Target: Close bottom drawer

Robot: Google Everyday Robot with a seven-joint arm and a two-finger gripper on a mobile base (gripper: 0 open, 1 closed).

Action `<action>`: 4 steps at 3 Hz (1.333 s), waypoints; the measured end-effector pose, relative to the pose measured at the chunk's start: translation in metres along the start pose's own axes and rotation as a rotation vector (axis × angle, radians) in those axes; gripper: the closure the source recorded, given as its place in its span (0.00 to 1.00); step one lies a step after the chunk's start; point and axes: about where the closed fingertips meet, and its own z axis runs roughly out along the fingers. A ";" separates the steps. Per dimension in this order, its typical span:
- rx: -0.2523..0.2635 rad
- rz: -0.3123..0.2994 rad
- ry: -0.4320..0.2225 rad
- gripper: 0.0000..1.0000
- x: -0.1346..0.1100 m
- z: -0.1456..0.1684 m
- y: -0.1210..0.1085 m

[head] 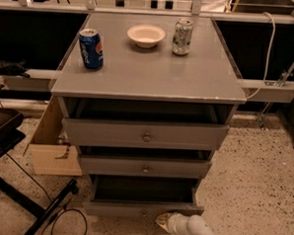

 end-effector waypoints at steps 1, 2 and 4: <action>-0.075 -0.009 -0.101 1.00 -0.054 0.042 0.012; -0.082 -0.016 -0.112 1.00 -0.061 0.045 0.013; -0.051 -0.041 -0.122 1.00 -0.065 0.048 -0.019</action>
Offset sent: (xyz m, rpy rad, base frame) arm 0.2976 -0.0079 0.0431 0.0498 -0.3141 0.0487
